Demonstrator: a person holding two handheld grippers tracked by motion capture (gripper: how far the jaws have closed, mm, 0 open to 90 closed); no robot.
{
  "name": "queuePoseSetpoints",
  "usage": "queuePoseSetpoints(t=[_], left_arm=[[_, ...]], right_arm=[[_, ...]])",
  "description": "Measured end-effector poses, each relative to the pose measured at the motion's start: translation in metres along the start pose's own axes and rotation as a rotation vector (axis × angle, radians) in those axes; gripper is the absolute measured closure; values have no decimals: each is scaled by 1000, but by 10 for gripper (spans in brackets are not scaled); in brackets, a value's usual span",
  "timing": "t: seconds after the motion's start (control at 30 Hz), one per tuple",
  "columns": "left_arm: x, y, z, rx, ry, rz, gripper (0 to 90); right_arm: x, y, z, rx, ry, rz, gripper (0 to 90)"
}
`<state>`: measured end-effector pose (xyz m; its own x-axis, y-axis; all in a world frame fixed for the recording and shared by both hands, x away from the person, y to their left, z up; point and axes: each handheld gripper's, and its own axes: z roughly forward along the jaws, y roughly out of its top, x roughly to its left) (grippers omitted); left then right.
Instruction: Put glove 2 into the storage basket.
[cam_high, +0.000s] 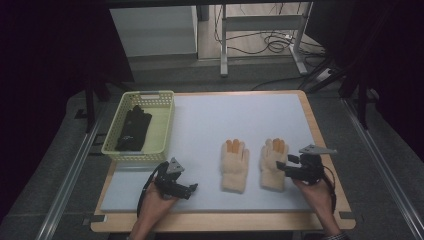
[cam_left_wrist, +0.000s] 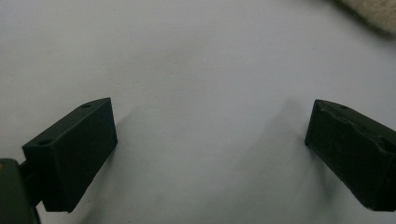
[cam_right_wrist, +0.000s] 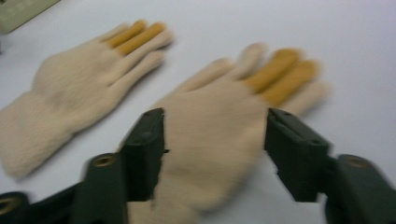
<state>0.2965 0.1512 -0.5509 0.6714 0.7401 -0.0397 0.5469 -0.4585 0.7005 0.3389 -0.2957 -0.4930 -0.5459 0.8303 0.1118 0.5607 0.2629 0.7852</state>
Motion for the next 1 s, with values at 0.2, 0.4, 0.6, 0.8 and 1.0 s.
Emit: queuePoseSetpoints(t=[0.2, 0.4, 0.6, 0.8, 1.0], left_arm=[[0, 0, 0, 0, 0, 0, 24], [0, 0, 0, 0, 0, 1, 25], [0, 0, 0, 0, 1, 1, 24], [0, 0, 0, 0, 1, 1, 24], [0, 0, 0, 0, 0, 0, 25]], right_arm=[[-15, -5, 5, 27, -36, 23, 643], [-12, -16, 27, 76, -67, -1, 581], [-7, -19, 29, 58, -34, -37, 851], [-5, -18, 29, 62, -30, -37, 881], [-8, -14, 17, 41, -43, -28, 883]])
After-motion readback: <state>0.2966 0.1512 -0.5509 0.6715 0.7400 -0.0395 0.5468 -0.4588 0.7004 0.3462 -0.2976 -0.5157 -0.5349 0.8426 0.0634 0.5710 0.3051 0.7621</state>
